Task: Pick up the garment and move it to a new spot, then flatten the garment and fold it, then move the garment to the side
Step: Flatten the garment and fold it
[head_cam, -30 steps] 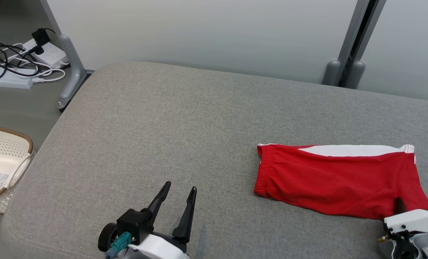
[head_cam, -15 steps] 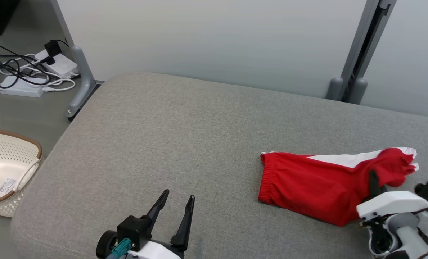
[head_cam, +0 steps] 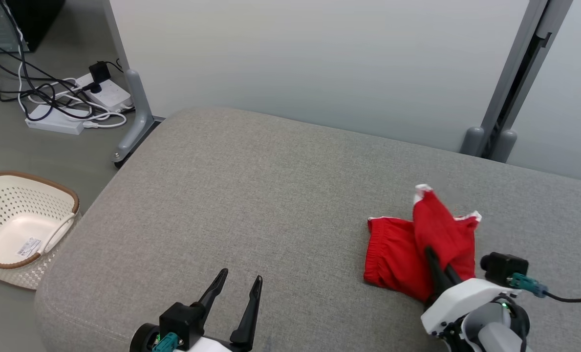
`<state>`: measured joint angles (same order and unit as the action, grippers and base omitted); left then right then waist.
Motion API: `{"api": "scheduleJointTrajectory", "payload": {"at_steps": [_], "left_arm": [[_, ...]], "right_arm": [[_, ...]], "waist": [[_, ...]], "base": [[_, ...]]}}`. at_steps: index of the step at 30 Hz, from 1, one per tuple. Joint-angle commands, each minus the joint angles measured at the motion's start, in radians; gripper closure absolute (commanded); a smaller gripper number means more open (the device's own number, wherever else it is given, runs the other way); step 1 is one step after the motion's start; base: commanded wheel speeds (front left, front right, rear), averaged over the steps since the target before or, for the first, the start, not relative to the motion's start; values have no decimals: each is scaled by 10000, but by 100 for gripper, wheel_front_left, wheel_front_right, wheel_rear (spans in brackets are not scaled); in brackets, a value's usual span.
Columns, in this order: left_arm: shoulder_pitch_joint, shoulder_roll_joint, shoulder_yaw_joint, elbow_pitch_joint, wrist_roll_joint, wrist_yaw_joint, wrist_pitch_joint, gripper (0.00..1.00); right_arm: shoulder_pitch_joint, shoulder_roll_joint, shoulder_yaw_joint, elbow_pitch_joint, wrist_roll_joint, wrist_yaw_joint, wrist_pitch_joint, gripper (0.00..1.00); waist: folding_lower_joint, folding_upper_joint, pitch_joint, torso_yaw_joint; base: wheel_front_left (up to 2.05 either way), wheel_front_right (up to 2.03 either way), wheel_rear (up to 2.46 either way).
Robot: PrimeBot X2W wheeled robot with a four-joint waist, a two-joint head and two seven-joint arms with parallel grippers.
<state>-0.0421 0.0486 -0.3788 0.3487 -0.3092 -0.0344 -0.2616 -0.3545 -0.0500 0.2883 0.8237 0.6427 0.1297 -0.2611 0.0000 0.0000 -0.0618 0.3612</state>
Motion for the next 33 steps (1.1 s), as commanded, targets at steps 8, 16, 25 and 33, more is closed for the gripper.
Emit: {"api": "scheduleJointTrajectory", "payload": {"at_steps": [8,16,25,33], "left_arm": [[-72,47,-11,-39,-101,7,-40,0],[-200,47,-58,-21,-200,45,-40,0],[-273,47,-124,-11,-306,88,-40,0],[-273,47,-116,-26,-349,116,-40,0]], "right_arm": [[-350,-33,1077,422,-540,17,96,100],[-918,-29,1947,1033,-1411,17,27,100],[-1026,-28,2432,1133,-2334,17,-45,0],[-835,-34,2981,431,-2582,15,-49,0]], "waist": [[0,0,166,210],[0,0,342,381],[0,0,447,505],[0,0,512,482]], "base": [[0,0,0],[0,0,0],[0,0,0],[0,0,0]]}}
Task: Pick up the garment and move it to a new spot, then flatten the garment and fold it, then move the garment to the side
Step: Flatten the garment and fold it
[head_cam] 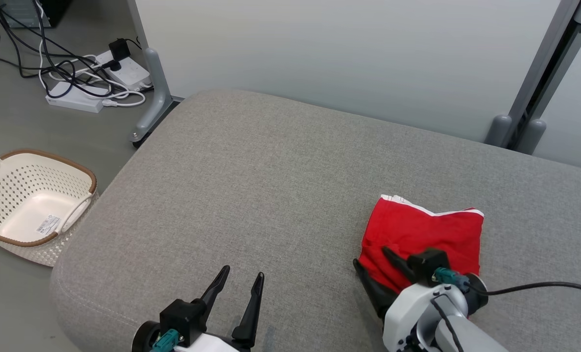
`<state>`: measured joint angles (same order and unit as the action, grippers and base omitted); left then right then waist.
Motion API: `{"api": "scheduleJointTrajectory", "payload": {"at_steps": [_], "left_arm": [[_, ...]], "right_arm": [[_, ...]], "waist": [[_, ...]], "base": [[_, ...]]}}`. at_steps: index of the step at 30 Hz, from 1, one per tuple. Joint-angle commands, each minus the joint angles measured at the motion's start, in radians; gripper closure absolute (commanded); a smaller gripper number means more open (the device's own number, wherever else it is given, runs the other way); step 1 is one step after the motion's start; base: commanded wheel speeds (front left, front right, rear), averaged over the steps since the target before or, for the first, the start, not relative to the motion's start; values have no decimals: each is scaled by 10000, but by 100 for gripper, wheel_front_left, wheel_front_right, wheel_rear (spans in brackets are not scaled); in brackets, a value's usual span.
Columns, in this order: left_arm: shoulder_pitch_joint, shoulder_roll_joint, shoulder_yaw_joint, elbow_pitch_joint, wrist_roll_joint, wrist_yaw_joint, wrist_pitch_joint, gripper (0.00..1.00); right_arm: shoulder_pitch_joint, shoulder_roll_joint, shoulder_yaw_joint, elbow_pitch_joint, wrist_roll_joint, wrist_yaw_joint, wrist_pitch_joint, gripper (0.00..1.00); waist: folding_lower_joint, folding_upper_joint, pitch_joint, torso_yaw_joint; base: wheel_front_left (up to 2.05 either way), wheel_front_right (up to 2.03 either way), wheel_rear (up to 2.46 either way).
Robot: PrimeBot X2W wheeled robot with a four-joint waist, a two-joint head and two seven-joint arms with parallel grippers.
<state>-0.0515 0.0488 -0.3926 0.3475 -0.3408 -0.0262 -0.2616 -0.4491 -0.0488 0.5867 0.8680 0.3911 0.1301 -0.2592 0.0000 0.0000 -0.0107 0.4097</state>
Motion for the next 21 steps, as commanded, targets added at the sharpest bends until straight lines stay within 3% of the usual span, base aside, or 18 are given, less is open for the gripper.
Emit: {"api": "scheduleJointTrajectory", "payload": {"at_steps": [1,13,21], "left_arm": [[-188,45,12,-15,-35,35,-41,0],[-249,45,38,50,-64,7,-40,0],[-216,45,191,28,89,-12,-40,0]], "right_arm": [[153,-48,85,-86,17,7,-7,0],[654,-54,1863,-1347,1845,5,1021,0],[82,-359,1083,-1786,1860,5,159,0]], "waist": [[0,0,11,-5],[0,0,76,-28],[0,0,-60,-335]], "base": [[0,0,0],[0,0,0],[0,0,0]]}}
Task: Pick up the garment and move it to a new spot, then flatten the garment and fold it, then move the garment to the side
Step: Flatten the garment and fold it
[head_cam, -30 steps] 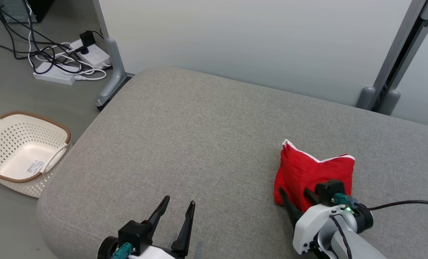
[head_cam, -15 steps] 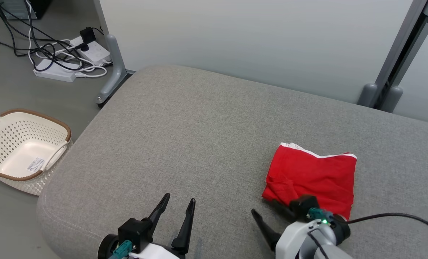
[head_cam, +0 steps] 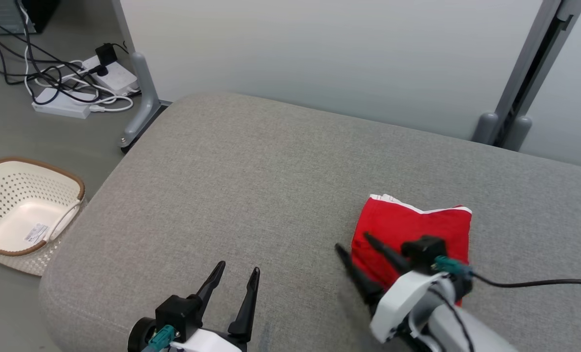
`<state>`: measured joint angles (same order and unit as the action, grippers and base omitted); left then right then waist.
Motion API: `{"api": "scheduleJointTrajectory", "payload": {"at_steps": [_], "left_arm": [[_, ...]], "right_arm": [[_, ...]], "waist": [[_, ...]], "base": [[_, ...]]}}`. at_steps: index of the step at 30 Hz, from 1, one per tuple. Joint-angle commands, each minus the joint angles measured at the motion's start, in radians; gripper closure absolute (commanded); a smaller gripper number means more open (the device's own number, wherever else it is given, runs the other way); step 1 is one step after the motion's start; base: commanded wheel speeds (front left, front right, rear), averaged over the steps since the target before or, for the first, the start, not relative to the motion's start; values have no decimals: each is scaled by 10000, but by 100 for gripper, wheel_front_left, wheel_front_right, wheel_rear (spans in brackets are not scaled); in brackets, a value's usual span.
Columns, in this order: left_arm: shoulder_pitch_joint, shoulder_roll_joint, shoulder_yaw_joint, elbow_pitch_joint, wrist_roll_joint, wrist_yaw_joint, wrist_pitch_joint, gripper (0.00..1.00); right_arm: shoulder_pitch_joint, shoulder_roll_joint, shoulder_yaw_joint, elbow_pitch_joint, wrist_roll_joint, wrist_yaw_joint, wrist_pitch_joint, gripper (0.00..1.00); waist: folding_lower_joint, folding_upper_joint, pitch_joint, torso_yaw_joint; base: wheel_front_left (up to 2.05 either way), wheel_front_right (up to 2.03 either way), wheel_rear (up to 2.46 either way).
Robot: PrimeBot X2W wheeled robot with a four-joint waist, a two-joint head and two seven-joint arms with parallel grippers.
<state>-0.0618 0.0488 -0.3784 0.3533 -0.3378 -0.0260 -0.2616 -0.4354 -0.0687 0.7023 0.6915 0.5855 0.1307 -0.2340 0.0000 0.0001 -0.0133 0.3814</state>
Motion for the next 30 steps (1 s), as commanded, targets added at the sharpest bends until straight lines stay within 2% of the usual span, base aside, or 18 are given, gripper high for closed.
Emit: {"api": "scheduleJointTrajectory", "payload": {"at_steps": [1,5,7,11,22,30], "left_arm": [[-110,45,89,-65,65,-9,-40,0],[-44,45,285,-234,162,2,-40,0],[1,44,411,-353,185,-15,-40,0],[87,44,686,-594,300,-70,-40,0],[173,47,1217,-1592,316,-363,-41,0],[354,44,1265,-2016,409,-379,-40,0]], "right_arm": [[-124,-286,-271,-105,-250,-1,-176,0],[-160,-767,-1378,-543,-1057,-1,-322,0],[-6,-1042,-2091,-1055,-1823,-1,-326,0],[712,-1195,-3491,-1967,-3218,-1,-317,0],[2768,-362,-6356,-4278,-5276,-1,-319,0],[3669,117,-7682,-4727,-5743,-1,-319,0]], "waist": [[0,-1,-58,-108],[0,-1,-155,-356],[0,-1,-192,-509],[0,-1,-249,-842],[0,-1,-125,-1546],[0,-1,-46,-1820]], "base": [[0,0,0],[0,0,0],[0,0,0],[0,0,0],[0,0,0],[0,0,0]]}}
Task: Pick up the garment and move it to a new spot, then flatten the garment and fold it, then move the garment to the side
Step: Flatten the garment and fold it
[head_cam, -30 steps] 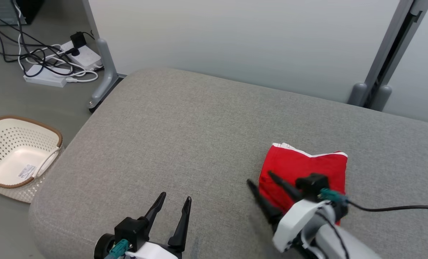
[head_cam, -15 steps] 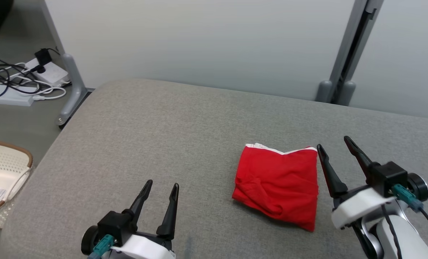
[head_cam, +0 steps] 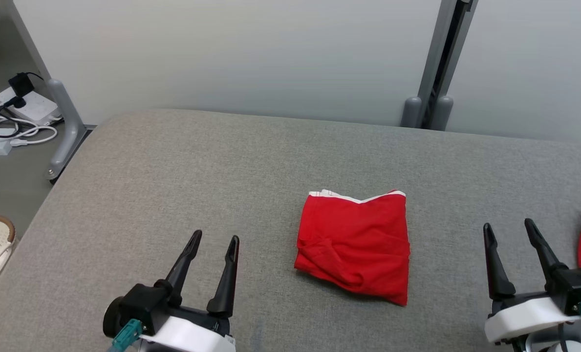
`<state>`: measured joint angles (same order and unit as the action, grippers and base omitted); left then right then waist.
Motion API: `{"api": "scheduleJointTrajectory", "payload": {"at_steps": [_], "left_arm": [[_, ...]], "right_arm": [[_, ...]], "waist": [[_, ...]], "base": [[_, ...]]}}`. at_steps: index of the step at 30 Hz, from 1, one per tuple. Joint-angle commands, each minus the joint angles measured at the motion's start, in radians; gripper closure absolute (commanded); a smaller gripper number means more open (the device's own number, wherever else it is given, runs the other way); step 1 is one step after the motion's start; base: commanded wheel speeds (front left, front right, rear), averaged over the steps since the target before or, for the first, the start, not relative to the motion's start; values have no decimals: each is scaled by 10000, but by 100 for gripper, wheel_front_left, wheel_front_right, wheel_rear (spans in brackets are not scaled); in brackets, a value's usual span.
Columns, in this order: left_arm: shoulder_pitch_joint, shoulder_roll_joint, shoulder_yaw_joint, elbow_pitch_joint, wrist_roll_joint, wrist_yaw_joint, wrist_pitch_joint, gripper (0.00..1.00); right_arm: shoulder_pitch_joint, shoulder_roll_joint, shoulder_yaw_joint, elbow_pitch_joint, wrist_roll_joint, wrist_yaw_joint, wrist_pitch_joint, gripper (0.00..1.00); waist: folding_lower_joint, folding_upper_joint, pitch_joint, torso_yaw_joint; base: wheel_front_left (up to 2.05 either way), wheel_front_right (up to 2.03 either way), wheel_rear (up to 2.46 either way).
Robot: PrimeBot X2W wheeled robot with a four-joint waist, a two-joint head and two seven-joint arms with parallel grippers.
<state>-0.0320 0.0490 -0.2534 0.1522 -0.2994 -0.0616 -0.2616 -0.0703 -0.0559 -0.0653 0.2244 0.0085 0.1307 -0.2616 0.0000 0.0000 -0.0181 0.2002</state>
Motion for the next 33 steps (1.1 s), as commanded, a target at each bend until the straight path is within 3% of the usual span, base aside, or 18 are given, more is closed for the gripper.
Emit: {"api": "scheduleJointTrajectory", "payload": {"at_steps": [1,4,5,6,12,17,20,33], "left_arm": [[56,42,5,22,18,-9,-40,0],[96,42,-101,156,59,-25,-40,0],[102,42,-133,191,73,-38,-41,0],[103,45,-154,219,83,-46,-40,0],[51,42,-295,370,67,-69,-40,0],[-161,42,-470,352,28,-124,-40,0],[-239,44,-637,331,-37,-120,-40,0],[-537,39,-831,314,-65,-143,-40,0]], "right_arm": [[85,9,-24,-51,36,-1,-43,0],[191,26,-15,6,26,-1,-44,0],[205,32,38,82,169,-1,-44,8],[178,31,55,104,187,-1,-44,100],[-106,36,362,277,466,-1,-44,100],[-548,23,1894,708,640,-2,-44,100],[-987,18,3004,1734,781,-2,-46,100],[-2565,-328,4154,4702,1537,-1,-45,100]], "waist": [[0,0,4,-44],[0,0,11,-111],[0,0,7,-116],[0,0,9,-117],[0,0,61,50],[0,0,261,389],[0,0,360,787],[0,0,873,2019]], "base": [[0,0,0],[0,0,0],[0,0,0],[0,0,0],[0,0,0],[0,0,0],[0,0,0],[0,0,0]]}}
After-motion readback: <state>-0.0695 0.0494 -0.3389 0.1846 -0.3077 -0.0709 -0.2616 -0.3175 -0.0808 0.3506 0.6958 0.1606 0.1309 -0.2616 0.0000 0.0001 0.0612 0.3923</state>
